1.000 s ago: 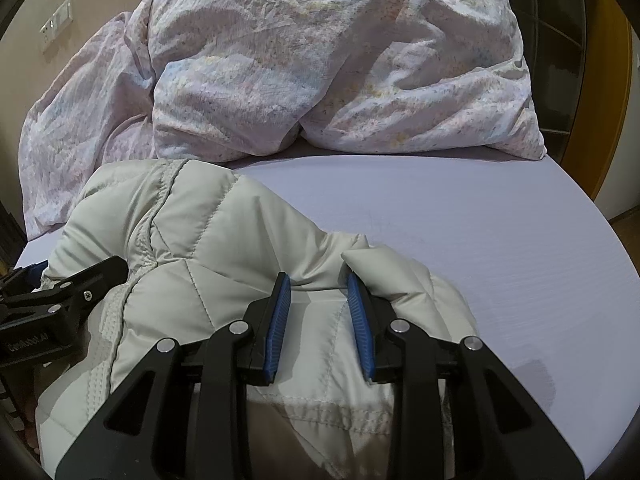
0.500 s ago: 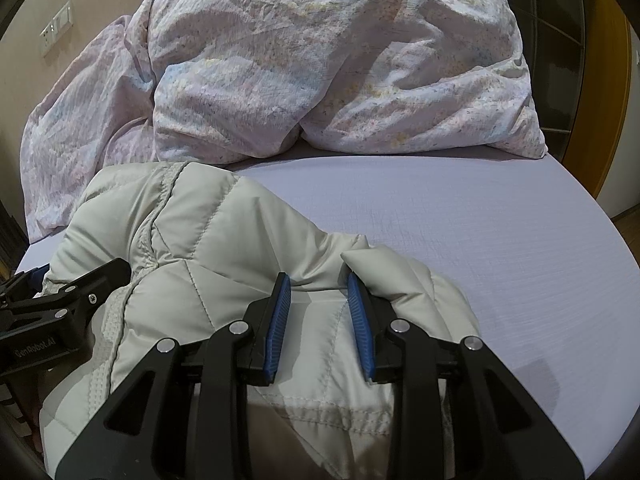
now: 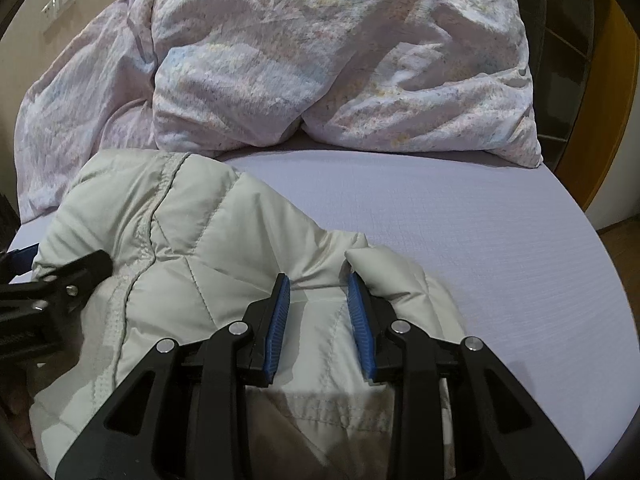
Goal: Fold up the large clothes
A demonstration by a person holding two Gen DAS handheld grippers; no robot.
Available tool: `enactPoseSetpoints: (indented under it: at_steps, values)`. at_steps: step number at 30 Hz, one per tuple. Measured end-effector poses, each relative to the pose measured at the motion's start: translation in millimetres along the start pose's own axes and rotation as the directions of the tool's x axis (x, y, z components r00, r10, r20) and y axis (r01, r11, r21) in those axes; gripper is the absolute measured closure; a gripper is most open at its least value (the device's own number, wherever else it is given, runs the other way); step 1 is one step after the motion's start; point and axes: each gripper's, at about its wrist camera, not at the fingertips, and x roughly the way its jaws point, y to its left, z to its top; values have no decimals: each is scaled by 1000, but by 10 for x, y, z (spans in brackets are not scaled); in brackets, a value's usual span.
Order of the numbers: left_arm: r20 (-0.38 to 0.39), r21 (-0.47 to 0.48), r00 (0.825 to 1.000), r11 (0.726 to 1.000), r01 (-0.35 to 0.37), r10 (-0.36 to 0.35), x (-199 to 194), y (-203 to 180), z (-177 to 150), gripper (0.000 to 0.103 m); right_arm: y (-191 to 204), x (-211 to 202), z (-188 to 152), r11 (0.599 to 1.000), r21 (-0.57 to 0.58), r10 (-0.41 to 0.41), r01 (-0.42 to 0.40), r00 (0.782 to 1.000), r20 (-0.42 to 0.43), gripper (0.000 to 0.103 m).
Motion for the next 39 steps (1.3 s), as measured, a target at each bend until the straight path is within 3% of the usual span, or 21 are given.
enactPoseSetpoints:
  at_steps: [3,7,8,12,17,21,26,27,32,39]
  values:
    - [-35,-31,999,999,21,-22,-114,102,-24,2,-58,-94,75,999,36,33,-32,998,-50,62]
    - [-48,-33,998,999,25,-27,-318,257,-79,2,-77,-303,132,997,54,63,-59,996,-69,19]
    - [-46,-34,998,999,31,-33,-362,288,-88,2,-79,-383,138,998,48,55,-52,996,-69,13]
    - [-51,-90,993,991,97,-102,-553,547,-136,2,-261,-521,104,989,115,111,-97,987,-119,7]
    - [-105,-190,977,968,165,-187,-555,815,-239,2,-724,-504,-12,933,319,238,-164,949,-209,6]
    - [-142,-221,957,950,219,-254,-489,856,-331,2,-972,-354,-139,843,478,405,-246,876,-263,5]
    - [-198,-252,926,929,271,-323,-329,815,-445,2,-1057,-166,-289,782,561,502,-273,809,-306,1]
    - [-200,-265,921,923,278,-335,-306,827,-452,2,-1064,-107,-329,758,587,535,-284,786,-311,1]
    - [-213,-380,874,861,338,-437,-148,909,-535,2,-1005,108,-407,693,643,643,-327,684,-344,1]
    - [-215,-390,847,837,383,-487,-56,827,-581,2,-784,254,-323,704,606,670,-371,632,-391,1]
